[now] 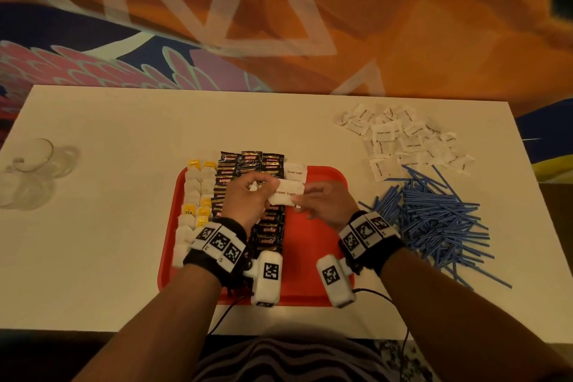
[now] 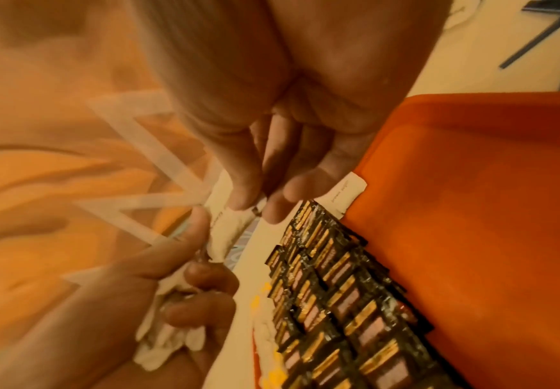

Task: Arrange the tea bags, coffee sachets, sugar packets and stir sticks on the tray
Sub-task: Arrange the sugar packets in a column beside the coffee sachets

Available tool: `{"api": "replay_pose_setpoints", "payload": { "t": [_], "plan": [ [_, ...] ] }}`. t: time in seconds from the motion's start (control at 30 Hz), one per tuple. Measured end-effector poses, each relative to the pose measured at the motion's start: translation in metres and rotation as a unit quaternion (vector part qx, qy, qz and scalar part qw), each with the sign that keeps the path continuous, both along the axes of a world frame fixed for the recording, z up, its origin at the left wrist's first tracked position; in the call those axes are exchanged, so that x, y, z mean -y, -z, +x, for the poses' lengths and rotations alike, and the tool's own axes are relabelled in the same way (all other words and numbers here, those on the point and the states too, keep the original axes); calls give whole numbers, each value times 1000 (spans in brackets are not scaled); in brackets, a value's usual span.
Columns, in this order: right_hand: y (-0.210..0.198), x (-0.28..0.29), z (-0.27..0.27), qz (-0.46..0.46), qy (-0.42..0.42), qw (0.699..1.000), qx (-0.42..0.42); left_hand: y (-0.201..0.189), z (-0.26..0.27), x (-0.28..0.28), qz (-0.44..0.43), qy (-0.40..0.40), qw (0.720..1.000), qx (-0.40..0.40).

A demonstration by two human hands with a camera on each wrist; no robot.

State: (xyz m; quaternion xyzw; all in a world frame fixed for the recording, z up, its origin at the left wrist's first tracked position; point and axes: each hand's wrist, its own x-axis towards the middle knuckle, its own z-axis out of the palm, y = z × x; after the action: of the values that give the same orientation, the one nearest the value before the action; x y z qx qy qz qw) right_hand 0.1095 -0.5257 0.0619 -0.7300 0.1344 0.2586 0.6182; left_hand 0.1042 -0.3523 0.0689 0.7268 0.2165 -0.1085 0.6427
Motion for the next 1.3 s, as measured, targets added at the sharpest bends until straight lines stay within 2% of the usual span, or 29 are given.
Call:
{"api": "replay_pose_setpoints", "payload": {
  "t": [0.1, 0.23, 0.5, 0.67, 1.13, 1.3],
  "plan": [
    [17, 11, 17, -90, -2, 996, 14, 6, 4, -7, 3, -24, 999, -34],
    [53, 31, 46, -179, 23, 983, -17, 11, 7, -20, -7, -48, 996, -71],
    [94, 27, 78, -242, 40, 968, -46, 25, 4, -46, 16, -56, 994, -88],
    [99, 22, 82, -329, 15, 943, -39, 29, 5, -50, 18, -64, 992, -102],
    [103, 26, 81, -358, -10, 933, -42, 26, 10, -42, 5, -72, 990, -119],
    [100, 22, 72, -343, 14, 939, -36, 26, 5, -43, -11, -71, 991, -116]
  ]
}}
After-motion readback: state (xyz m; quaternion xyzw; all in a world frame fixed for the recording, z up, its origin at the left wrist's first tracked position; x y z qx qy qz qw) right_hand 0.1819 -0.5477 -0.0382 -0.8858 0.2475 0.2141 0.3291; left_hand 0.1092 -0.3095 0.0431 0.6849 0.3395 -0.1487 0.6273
